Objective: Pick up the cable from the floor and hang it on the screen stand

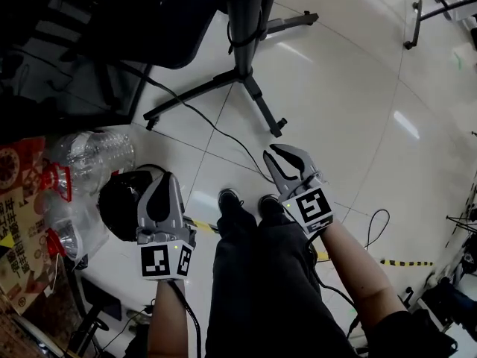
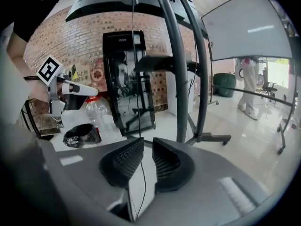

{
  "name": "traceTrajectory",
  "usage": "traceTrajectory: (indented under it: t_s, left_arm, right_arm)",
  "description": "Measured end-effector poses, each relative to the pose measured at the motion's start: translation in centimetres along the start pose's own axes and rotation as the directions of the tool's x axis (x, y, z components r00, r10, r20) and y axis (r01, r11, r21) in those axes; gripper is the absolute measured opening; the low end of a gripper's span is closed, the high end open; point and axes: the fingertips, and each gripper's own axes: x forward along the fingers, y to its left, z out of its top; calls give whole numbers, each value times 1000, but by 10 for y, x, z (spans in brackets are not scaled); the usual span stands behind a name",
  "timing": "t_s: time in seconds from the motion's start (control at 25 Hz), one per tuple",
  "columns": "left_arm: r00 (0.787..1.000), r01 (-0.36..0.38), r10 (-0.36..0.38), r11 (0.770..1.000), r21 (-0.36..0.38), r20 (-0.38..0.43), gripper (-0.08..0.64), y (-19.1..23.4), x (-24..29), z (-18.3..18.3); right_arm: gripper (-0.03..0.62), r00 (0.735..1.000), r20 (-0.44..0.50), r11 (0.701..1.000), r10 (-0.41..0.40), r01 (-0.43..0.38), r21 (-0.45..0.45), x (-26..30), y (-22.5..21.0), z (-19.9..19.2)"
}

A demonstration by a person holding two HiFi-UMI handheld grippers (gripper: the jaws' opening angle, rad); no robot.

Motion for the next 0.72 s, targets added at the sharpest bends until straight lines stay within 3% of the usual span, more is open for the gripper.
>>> traceTrajectory:
  t_s: [0.32, 0.56, 0.72]
  left_arm:
    - [998, 33, -33, 999, -8, -59, 5, 22, 56, -90]
    - [996, 49, -48, 999, 12, -79, 5, 35, 80, -131]
    - [993, 86, -82, 996, 39, -86, 5, 38, 98, -160]
  right_arm:
    - [86, 981, -176, 997, 78, -76, 20, 92, 6, -138]
    - [101, 963, -248, 993, 107, -90, 79, 144, 9, -201]
    - [106, 935, -313, 985, 168, -166, 33, 176, 18, -239]
